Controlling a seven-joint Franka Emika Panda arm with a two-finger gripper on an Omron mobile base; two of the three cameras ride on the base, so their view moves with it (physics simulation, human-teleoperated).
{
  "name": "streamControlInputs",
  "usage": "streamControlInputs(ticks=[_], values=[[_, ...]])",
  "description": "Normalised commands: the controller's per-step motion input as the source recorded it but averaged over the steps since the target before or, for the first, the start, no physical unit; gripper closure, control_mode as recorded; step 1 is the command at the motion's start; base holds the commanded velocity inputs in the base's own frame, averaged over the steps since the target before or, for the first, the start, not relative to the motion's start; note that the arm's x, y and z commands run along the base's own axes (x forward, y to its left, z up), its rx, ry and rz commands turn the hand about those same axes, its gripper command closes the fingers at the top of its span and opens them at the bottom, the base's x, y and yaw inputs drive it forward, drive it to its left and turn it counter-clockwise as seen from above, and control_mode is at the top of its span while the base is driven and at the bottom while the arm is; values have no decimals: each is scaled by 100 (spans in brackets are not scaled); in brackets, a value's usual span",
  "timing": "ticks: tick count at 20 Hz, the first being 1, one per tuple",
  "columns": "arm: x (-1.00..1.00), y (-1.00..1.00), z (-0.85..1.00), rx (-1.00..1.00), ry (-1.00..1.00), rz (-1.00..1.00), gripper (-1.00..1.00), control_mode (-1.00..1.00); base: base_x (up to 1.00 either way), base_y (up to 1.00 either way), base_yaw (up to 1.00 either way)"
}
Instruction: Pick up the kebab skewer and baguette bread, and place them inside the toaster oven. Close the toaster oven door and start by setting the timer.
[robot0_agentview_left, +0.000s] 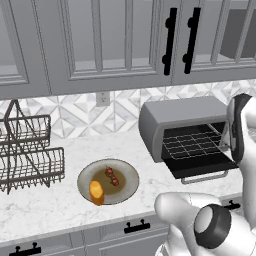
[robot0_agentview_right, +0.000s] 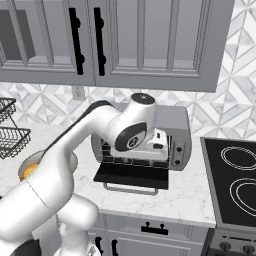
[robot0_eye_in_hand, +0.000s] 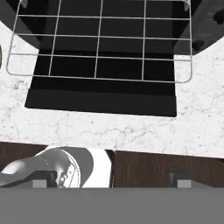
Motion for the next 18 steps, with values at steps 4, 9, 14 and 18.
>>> streamControlInputs(ticks=[4, 9, 14, 18], values=[[-1, 58, 29, 0, -28, 0, -100, -100, 0, 0, 0], [0, 55, 8, 0, -13, 0, -100, -100, 0, 0, 0], [-14, 23, 0, 0, 0, 0, -100, -100, 0, 0, 0], [-14, 52, 5, 0, -2, 0, -100, -100, 0, 0, 0]])
